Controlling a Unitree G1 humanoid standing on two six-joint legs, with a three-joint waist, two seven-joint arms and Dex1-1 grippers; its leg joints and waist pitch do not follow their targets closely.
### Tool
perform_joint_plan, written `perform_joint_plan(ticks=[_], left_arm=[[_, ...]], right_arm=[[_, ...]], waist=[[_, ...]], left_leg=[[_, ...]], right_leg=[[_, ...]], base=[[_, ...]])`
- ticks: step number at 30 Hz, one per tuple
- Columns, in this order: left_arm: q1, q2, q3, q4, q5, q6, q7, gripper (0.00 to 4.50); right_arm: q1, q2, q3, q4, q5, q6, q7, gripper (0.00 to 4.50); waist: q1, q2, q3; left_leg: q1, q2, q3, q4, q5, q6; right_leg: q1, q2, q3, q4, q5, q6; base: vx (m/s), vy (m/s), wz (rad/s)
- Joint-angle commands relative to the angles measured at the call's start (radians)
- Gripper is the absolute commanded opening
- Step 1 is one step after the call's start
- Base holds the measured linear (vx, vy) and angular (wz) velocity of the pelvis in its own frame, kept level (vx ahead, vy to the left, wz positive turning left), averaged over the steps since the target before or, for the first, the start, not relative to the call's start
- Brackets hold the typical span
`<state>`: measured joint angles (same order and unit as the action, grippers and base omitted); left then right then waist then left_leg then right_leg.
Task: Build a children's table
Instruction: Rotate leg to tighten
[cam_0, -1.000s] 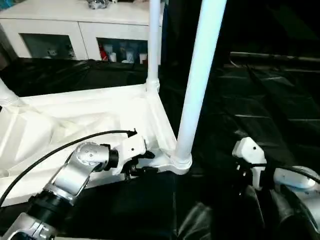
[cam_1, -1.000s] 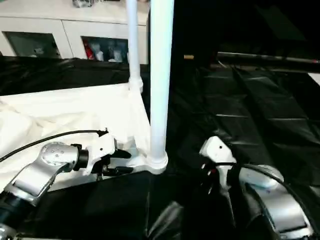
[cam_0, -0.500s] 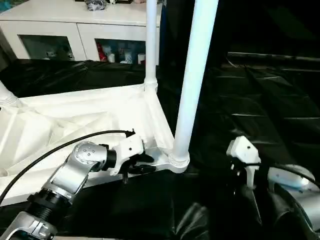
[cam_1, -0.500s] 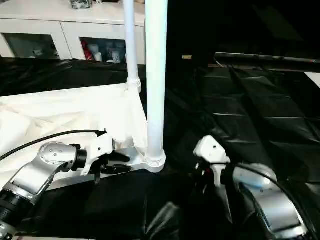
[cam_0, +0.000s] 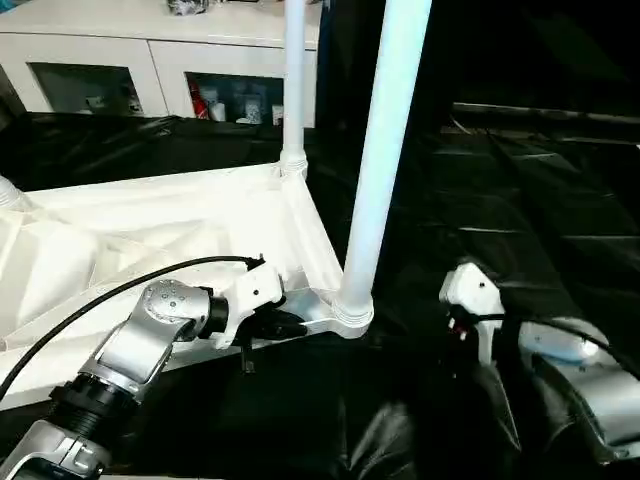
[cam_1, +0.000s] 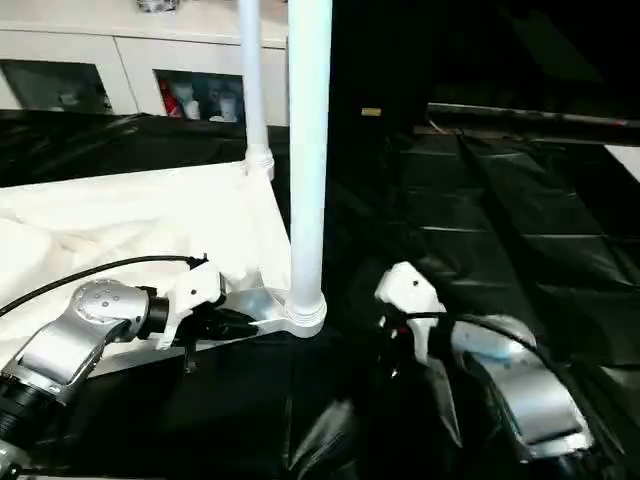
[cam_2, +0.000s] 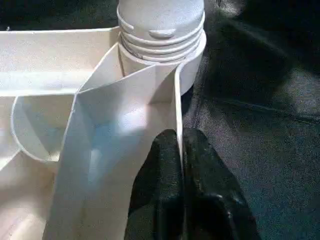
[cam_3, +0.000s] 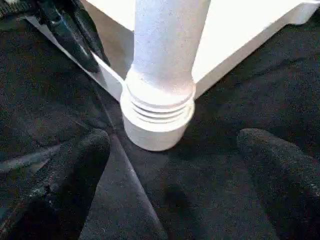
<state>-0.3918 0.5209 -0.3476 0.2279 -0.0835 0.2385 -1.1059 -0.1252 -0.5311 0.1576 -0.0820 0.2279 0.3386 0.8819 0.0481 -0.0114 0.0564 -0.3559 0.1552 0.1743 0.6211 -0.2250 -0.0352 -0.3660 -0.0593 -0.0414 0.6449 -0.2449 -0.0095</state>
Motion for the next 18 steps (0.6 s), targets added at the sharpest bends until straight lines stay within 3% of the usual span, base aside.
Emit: perform_joint_plan(ticks=[1,2,3,8,9,10,11,12,13,15,18], left_arm=[[0.003,0.002,-0.003,-0.006,0.010,0.000,0.000,0.00],[-0.005,-0.008,-0.008,-0.009,0.001,-0.011,-0.015,0.00],[-0.007,-0.012,-0.010,-0.008,0.001,-0.016,-0.017,0.00],[-0.014,0.002,-0.015,0.011,0.008,-0.020,-0.036,0.00],[-0.015,0.009,-0.013,0.011,0.008,-0.018,-0.041,0.00],[-0.017,0.010,-0.013,0.011,0.008,-0.018,-0.041,0.00],[-0.020,0.010,-0.012,0.013,0.008,-0.016,-0.042,0.00],[-0.034,0.002,-0.010,0.030,0.010,-0.016,-0.039,0.00],[-0.037,0.000,-0.010,0.033,0.010,-0.016,-0.038,0.00],[-0.052,-0.021,-0.004,0.064,0.007,-0.029,-0.035,0.00],[-0.059,-0.022,-0.011,0.076,0.019,-0.040,-0.032,0.00]], right_arm=[[-0.021,-0.001,-0.029,0.015,0.022,-0.007,0.006,4.50],[-0.032,0.004,-0.031,0.033,0.032,-0.012,0.015,4.50],[-0.033,0.003,-0.031,0.037,0.035,-0.014,0.021,4.50],[-0.044,0.034,0.017,0.064,-0.013,-0.040,-0.007,4.50],[-0.058,0.060,0.033,0.079,-0.034,-0.056,-0.029,4.50],[-0.061,0.065,0.034,0.083,-0.036,-0.057,-0.033,4.50],[-0.070,0.076,0.036,0.093,-0.041,-0.062,-0.044,4.50],[-0.092,0.095,0.048,0.126,-0.049,-0.079,-0.051,4.50],[-0.096,0.099,0.050,0.132,-0.051,-0.083,-0.052,4.50],[-0.119,0.121,0.050,0.172,-0.041,-0.092,-0.048,4.50],[-0.152,0.132,0.052,0.212,-0.066,-0.126,-0.065,4.50]], waist=[[0.003,-0.003,-0.046],[0.007,0.007,-0.046],[0.006,0.003,-0.048],[0.014,0.003,-0.049],[0.014,-0.012,-0.049],[0.016,-0.007,-0.049],[0.015,-0.023,-0.048],[0.017,-0.010,-0.046],[0.017,-0.024,-0.044],[0.017,-0.017,-0.043],[0.018,-0.018,-0.042]], left_leg=[[0.003,0.081,-0.034,-0.090,-0.155,0.033],[0.002,0.081,-0.035,-0.090,-0.152,0.032],[0.002,0.082,-0.033,-0.089,-0.148,0.033],[0.002,0.082,-0.033,-0.089,-0.126,0.038],[0.001,0.080,-0.031,-0.090,-0.121,0.041],[0.001,0.081,-0.032,-0.090,-0.117,0.041],[0.000,0.081,-0.030,-0.091,-0.115,0.044],[0.004,0.082,-0.032,-0.092,-0.120,0.040],[0.005,0.082,-0.031,-0.092,-0.125,0.039],[0.010,0.084,-0.029,-0.095,-0.151,0.019],[0.009,0.086,-0.029,-0.097,-0.155,0.009]], right_leg=[[0.027,-0.100,0.060,-0.095,-0.157,-0.241],[0.028,-0.101,0.061,-0.094,-0.149,-0.245],[0.029,-0.099,0.060,-0.093,-0.129,-0.250],[0.029,-0.100,0.058,-0.088,-0.089,-0.258],[0.030,-0.101,0.058,-0.088,-0.089,-0.257],[0.030,-0.102,0.058,-0.087,-0.093,-0.256],[0.031,-0.101,0.057,-0.089,-0.102,-0.252],[0.027,-0.103,0.057,-0.089,-0.130,-0.250],[0.024,-0.104,0.057,-0.090,-0.165,-0.245],[0.019,-0.103,0.059,-0.094,-0.183,-0.241],[0.021,-0.104,0.061,-0.092,-0.169,-0.239]], base=[[0.000,0.000,0.00],[0.000,0.000,0.00],[0.000,0.000,0.00],[0.000,0.000,0.00],[0.000,0.000,0.00],[0.000,0.000,0.00],[0.000,0.000,0.00],[0.000,0.000,0.00],[0.000,0.000,0.00],[0.000,0.000,0.00],[0.000,0.000,0.00]])
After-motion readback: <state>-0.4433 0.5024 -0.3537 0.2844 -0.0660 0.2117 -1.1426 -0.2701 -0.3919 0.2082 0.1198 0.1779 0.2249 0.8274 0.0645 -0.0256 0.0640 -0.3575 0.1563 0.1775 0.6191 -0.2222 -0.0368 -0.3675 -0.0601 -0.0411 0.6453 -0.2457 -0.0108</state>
